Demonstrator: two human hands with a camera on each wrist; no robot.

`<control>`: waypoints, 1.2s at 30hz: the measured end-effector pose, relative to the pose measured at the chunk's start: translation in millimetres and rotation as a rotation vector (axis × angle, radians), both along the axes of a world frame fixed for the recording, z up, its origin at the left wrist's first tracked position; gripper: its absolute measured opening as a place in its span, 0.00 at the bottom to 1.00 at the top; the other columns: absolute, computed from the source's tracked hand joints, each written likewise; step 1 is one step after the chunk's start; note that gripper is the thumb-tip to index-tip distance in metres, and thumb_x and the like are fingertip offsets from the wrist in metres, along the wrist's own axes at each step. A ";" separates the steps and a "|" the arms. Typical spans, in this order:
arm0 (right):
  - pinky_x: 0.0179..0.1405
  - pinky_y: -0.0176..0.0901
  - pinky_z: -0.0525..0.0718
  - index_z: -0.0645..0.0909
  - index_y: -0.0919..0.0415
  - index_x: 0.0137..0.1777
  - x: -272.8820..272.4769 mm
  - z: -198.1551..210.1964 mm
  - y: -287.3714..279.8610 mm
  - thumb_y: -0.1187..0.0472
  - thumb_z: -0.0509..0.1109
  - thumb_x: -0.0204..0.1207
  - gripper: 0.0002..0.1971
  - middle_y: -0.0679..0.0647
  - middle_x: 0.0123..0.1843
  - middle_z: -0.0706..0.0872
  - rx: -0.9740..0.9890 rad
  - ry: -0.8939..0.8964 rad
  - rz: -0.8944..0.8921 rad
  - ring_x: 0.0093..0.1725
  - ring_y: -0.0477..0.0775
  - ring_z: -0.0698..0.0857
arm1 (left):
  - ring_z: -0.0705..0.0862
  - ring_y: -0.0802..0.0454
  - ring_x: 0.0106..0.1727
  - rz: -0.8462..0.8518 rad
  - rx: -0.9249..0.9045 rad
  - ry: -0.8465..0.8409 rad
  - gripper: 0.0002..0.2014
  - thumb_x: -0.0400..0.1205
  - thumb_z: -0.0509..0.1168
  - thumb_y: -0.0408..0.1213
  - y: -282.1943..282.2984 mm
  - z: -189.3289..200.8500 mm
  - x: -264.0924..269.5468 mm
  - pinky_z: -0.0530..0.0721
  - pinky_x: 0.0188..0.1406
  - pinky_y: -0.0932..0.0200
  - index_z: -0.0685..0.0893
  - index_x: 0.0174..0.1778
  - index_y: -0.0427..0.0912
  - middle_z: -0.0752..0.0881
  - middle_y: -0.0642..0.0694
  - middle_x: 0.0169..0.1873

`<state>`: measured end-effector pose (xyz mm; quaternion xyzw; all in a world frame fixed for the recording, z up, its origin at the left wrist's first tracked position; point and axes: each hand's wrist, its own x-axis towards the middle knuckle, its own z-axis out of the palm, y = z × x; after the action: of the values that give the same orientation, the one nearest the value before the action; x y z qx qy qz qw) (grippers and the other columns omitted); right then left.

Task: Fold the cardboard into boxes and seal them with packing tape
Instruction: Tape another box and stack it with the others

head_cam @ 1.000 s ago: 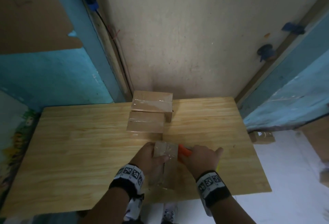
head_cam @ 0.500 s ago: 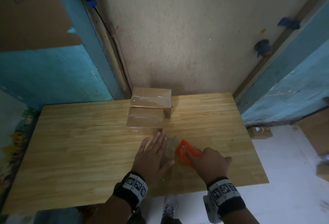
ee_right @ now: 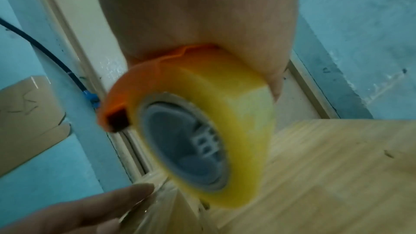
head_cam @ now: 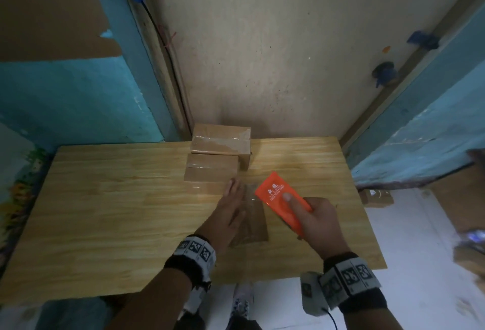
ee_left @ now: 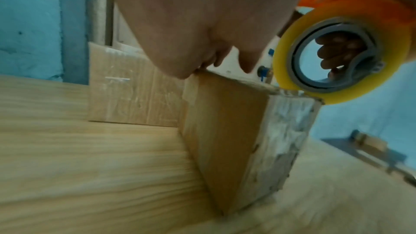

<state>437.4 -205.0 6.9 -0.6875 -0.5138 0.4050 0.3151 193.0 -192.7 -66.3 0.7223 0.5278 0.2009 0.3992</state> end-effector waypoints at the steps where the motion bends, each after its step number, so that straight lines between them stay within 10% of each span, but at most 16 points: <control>1: 0.26 0.65 0.88 0.86 0.71 0.34 -2.4 7.7 1.2 0.27 0.77 0.72 0.39 0.71 0.31 0.87 -0.006 0.087 0.056 0.26 0.61 0.86 | 0.44 0.62 0.91 0.083 0.025 -0.121 0.27 0.94 0.56 0.40 -0.7 6.5 -5.2 0.53 0.90 0.52 0.60 0.90 0.51 0.49 0.59 0.91; 4: 0.27 0.58 0.85 0.86 0.76 0.41 -8.7 19.6 3.3 0.28 0.78 0.66 0.42 0.75 0.35 0.86 -0.012 0.204 0.205 0.29 0.70 0.87 | 0.82 0.47 0.75 0.382 -0.150 -0.516 0.14 0.92 0.61 0.41 1.2 42.5 -7.0 0.81 0.74 0.46 0.88 0.67 0.45 0.88 0.48 0.69; 6: 0.28 0.55 0.83 0.86 0.76 0.41 -14.1 21.5 3.6 0.23 0.79 0.65 0.46 0.74 0.36 0.87 0.017 0.195 0.270 0.33 0.76 0.87 | 0.90 0.39 0.62 0.470 -0.438 -0.801 0.23 0.87 0.59 0.53 2.6 74.9 -6.0 0.87 0.57 0.46 0.92 0.55 0.39 0.93 0.40 0.54; 10: 0.29 0.56 0.82 0.82 0.71 0.32 -20.5 25.6 5.3 0.24 0.79 0.66 0.42 0.67 0.31 0.87 0.081 0.091 0.354 0.32 0.69 0.88 | 0.90 0.42 0.55 0.358 -0.536 -0.947 0.26 0.85 0.63 0.58 -6.2 108.8 -23.4 0.89 0.50 0.48 0.93 0.56 0.38 0.91 0.35 0.53; 16: 0.31 0.64 0.83 0.81 0.73 0.33 -17.7 32.9 0.7 0.20 0.77 0.65 0.47 0.69 0.32 0.86 0.095 0.106 0.366 0.34 0.72 0.88 | 0.91 0.36 0.60 0.333 -0.580 -0.931 0.14 0.79 0.72 0.27 -11.9 107.9 -36.9 0.92 0.56 0.50 0.90 0.60 0.28 0.90 0.28 0.60; 23: 0.31 0.64 0.82 0.82 0.75 0.35 -19.2 37.9 0.8 0.19 0.77 0.64 0.49 0.71 0.34 0.87 0.095 0.136 0.375 0.35 0.76 0.88 | 0.92 0.41 0.56 0.304 -0.661 -0.994 0.14 0.78 0.75 0.34 -12.7 112.2 -32.0 0.93 0.52 0.52 0.93 0.59 0.36 0.91 0.31 0.58; 28: 0.33 0.55 0.80 0.82 0.77 0.37 -30.2 38.0 -3.8 0.20 0.79 0.62 0.49 0.74 0.35 0.86 0.053 0.252 0.411 0.35 0.78 0.87 | 0.93 0.45 0.50 0.247 -0.779 -1.036 0.28 0.58 0.92 0.43 -12.2 103.3 -39.0 0.93 0.48 0.58 0.95 0.52 0.37 0.92 0.33 0.53; 36: 0.33 0.50 0.82 0.84 0.73 0.35 -41.5 35.0 -0.4 0.22 0.79 0.64 0.45 0.67 0.33 0.89 0.051 0.197 0.413 0.32 0.66 0.90 | 0.89 0.40 0.61 0.279 -0.836 -1.052 0.23 0.79 0.69 0.40 -11.5 96.8 -70.2 0.90 0.58 0.53 0.87 0.67 0.30 0.88 0.29 0.63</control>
<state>396.0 -205.4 41.8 -0.5167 -0.6207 0.5128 0.2912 122.8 -204.1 30.5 0.2392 0.3852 0.3540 0.8180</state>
